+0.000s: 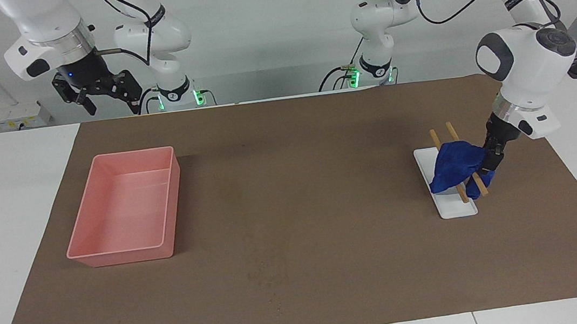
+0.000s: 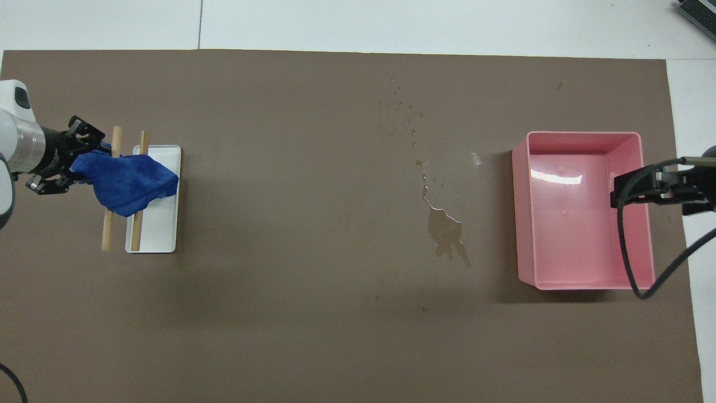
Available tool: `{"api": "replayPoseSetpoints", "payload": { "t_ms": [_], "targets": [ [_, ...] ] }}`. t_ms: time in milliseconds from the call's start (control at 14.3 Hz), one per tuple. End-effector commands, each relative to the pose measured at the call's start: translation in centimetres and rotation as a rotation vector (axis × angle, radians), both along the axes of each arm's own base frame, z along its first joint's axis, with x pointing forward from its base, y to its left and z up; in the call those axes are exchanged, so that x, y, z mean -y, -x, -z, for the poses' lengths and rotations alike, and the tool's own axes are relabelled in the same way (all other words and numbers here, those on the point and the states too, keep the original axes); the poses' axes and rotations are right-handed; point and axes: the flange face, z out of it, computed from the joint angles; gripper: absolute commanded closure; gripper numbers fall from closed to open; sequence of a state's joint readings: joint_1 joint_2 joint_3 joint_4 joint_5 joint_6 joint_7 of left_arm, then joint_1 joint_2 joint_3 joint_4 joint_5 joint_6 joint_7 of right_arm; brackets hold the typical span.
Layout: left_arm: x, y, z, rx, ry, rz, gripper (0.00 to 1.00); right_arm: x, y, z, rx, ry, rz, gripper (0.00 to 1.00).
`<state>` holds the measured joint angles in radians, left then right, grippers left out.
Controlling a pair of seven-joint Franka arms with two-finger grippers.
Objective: Wipe water with towel using both arms
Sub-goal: 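Reach the left gripper to the blue towel and grasp it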
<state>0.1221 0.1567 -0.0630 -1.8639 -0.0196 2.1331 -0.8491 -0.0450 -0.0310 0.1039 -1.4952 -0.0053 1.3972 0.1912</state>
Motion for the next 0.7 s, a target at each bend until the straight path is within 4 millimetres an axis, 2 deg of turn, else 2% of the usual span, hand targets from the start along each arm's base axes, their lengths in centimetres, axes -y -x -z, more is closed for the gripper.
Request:
{"api": "replayPoseSetpoints", "payload": {
  "t_ms": [0,351,491,631],
  "targets": [
    [0.3,0.0,-0.7,-0.013,-0.035,0.055,1.0,-0.1,0.7,0.0,0.011,-0.007,0.014,0.0],
    [0.0,-1.1,-3.1,-0.033,-0.046,0.072,1.0,-0.1,0.7,0.0,0.011,-0.007,0.016,0.0],
    [0.7,-1.8,-5.6,-0.049,-0.04,0.12,1.0,-0.1,0.7,0.0,0.011,-0.006,0.017,0.0],
    [1.6,-2.5,-7.0,-0.078,0.001,0.144,1.0,-0.1,0.7,0.0,0.011,-0.006,0.017,0.0]
  ]
}}
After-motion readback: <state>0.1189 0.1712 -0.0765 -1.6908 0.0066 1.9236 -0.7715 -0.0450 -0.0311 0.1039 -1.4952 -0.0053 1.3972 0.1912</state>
